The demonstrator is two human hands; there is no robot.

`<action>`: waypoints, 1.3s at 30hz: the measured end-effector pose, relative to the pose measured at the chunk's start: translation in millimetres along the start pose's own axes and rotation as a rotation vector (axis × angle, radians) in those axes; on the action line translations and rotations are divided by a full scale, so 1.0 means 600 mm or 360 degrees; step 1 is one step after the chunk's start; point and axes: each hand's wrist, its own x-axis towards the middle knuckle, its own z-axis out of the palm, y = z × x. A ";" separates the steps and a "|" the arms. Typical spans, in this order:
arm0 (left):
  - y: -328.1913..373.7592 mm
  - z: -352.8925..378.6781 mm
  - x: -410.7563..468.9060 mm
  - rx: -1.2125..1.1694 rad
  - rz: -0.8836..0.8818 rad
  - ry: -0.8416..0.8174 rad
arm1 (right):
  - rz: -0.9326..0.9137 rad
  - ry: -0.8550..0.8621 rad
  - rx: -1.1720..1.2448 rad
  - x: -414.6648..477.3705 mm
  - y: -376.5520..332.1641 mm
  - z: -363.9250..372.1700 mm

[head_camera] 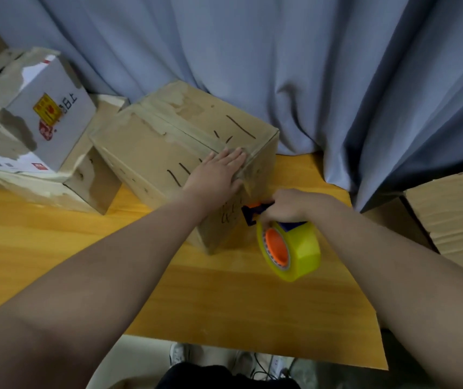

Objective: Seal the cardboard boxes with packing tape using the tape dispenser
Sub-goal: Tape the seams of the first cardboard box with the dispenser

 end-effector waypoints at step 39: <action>0.003 -0.006 -0.006 -0.0031 0.0010 -0.0006 | -0.0560 0.0757 0.1464 0.050 0.001 0.021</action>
